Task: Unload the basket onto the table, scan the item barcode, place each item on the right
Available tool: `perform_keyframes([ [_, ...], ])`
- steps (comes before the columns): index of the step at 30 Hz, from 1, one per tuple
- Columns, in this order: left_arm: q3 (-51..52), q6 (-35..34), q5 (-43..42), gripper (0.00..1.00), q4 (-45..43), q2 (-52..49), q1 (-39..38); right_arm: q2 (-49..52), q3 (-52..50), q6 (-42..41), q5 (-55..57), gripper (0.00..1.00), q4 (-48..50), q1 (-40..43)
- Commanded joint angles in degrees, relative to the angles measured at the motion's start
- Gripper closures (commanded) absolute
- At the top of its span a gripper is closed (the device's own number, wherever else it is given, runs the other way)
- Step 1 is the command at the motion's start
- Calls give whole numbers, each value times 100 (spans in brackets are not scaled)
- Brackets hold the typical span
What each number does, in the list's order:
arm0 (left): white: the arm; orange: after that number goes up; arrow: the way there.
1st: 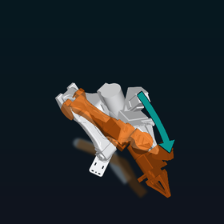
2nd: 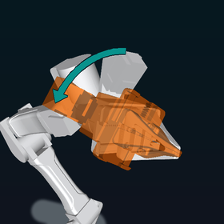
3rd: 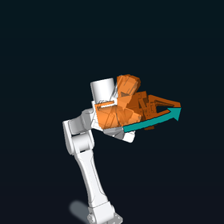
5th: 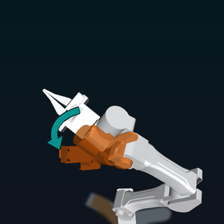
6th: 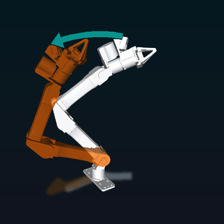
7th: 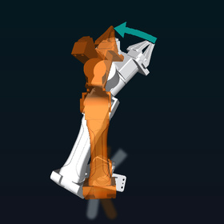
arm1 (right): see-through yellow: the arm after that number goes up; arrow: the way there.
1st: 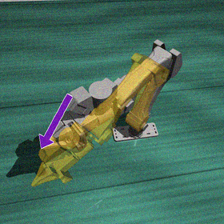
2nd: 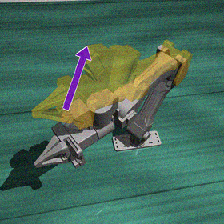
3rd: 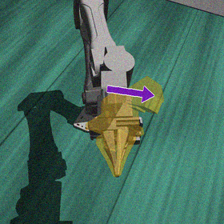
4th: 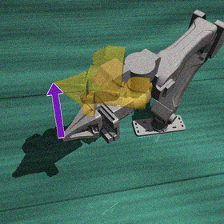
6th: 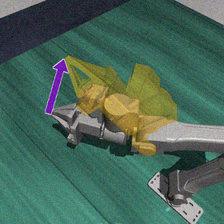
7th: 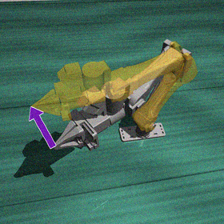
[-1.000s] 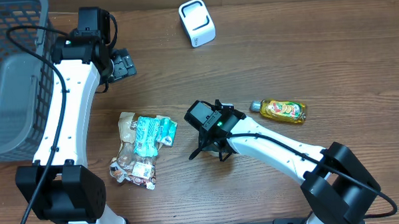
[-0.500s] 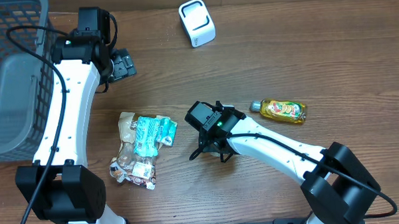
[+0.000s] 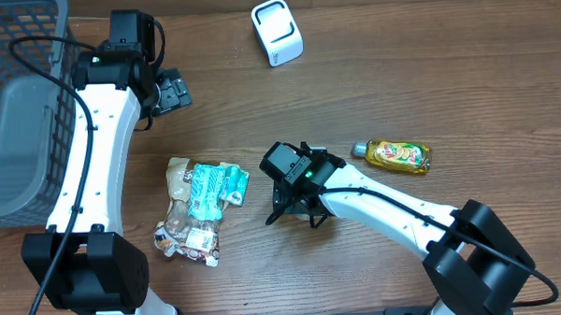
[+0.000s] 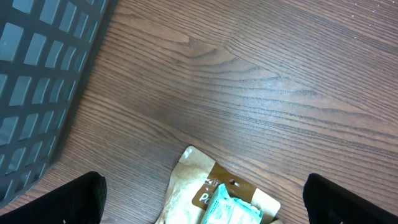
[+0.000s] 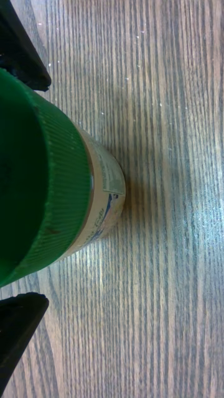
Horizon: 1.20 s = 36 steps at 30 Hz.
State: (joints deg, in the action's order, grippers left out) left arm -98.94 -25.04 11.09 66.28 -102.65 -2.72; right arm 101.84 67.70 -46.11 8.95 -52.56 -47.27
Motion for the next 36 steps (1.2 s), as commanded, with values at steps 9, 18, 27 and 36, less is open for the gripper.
perform_keyframes([
  [9,-52,83,-22,0,9,74,4,20,-24,125,-15,17,-26,9],
  [18,-52,83,-22,0,9,76,4,55,-26,295,4,18,131,9],
  [27,-52,83,-20,0,9,76,4,120,-26,295,2,18,168,9],
  [36,-52,83,-22,0,9,74,4,184,-26,317,4,18,234,9],
])
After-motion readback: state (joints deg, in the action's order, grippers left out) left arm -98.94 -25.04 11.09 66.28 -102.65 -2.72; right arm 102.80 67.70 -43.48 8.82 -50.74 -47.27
